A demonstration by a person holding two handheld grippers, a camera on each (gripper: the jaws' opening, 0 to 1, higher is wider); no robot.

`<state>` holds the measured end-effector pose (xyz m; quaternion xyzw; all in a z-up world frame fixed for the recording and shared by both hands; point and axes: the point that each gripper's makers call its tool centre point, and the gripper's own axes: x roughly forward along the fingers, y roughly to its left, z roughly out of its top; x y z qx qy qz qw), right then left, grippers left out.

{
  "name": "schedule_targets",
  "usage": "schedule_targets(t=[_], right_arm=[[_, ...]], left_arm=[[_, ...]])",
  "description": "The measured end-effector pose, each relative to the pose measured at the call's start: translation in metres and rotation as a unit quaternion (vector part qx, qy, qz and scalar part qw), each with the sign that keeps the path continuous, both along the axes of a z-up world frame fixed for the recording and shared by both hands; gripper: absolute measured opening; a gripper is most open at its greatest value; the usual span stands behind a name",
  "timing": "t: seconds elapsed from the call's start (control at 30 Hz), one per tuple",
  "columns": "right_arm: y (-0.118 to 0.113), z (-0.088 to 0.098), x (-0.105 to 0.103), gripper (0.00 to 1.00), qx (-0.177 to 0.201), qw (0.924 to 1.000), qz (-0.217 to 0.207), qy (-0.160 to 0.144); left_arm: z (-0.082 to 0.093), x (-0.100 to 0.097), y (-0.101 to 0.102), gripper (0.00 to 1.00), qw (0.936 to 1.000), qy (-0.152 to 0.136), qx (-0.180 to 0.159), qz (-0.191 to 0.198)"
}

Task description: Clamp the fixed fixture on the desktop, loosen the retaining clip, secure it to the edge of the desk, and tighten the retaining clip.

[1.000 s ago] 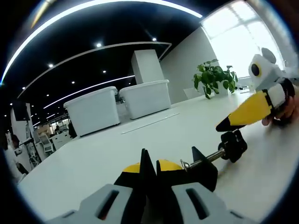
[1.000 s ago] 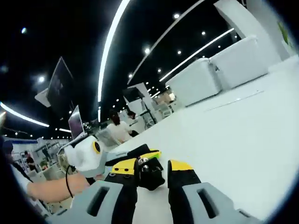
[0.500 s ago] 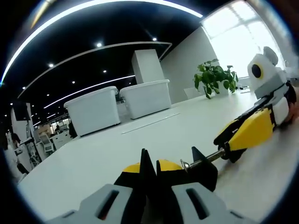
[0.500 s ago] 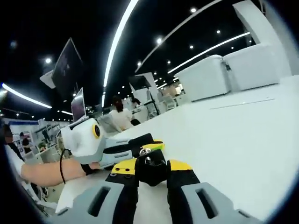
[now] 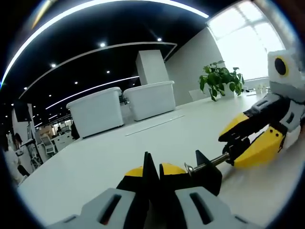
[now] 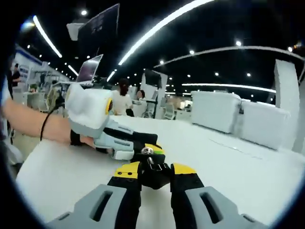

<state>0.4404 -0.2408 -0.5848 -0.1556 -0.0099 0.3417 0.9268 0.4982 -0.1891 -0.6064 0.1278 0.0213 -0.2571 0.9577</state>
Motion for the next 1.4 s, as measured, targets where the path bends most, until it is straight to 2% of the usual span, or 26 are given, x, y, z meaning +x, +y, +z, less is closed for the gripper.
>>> schedule_targets(t=[0.03, 0.1, 0.17, 0.33, 0.47, 0.7, 0.87, 0.9, 0.93, 1.2, 1.27, 1.33, 1.4], right_arm=[[0.002, 0.000, -0.003, 0.23, -0.025, 0.9995, -0.003, -0.019], [0.003, -0.001, -0.004, 0.23, -0.044, 0.9985, -0.011, -0.031], [0.005, -0.001, -0.008, 0.23, -0.083, 0.9945, -0.011, -0.062], [0.008, -0.003, -0.012, 0.23, -0.134, 0.9862, -0.015, -0.096], [0.009, -0.004, -0.011, 0.23, -0.180, 0.9755, -0.017, -0.126], [0.010, -0.006, -0.012, 0.23, -0.213, 0.9657, -0.016, -0.148], [0.010, -0.006, -0.014, 0.23, -0.220, 0.9632, -0.018, -0.153], [0.011, -0.006, -0.015, 0.23, -0.224, 0.9618, -0.017, -0.157], [0.011, -0.005, -0.015, 0.23, -0.236, 0.9571, -0.017, -0.167], [0.011, -0.005, -0.016, 0.23, -0.236, 0.9571, -0.018, -0.167], [0.010, -0.005, -0.012, 0.23, -0.232, 0.9590, -0.020, -0.162], [0.008, -0.005, -0.008, 0.24, -0.219, 0.9643, -0.021, -0.147], [0.008, -0.003, -0.007, 0.25, -0.183, 0.9753, -0.019, -0.122]], left_arm=[[0.000, 0.000, 0.000, 0.09, 1.0000, 0.000, 0.000, 0.000], [0.000, 0.000, 0.000, 0.09, 1.0000, 0.000, 0.000, 0.001], [0.000, 0.000, 0.001, 0.09, 1.0000, 0.000, 0.000, 0.001], [0.000, -0.001, 0.001, 0.09, 1.0000, 0.000, 0.000, 0.001], [0.000, -0.001, 0.001, 0.09, 1.0000, 0.001, -0.001, 0.001], [0.000, -0.001, 0.001, 0.09, 1.0000, 0.001, -0.001, 0.001], [0.000, -0.001, 0.002, 0.09, 1.0000, 0.000, -0.001, 0.002], [0.000, -0.001, 0.002, 0.09, 1.0000, 0.000, -0.001, 0.002], [0.000, -0.001, 0.002, 0.09, 1.0000, 0.000, -0.001, 0.002], [0.001, 0.000, 0.002, 0.09, 1.0000, 0.000, 0.000, 0.002], [0.001, -0.001, 0.002, 0.09, 1.0000, -0.002, 0.001, 0.002], [0.001, -0.001, 0.002, 0.09, 1.0000, -0.002, 0.001, 0.002], [0.001, -0.001, 0.002, 0.09, 1.0000, -0.002, 0.001, 0.001]])
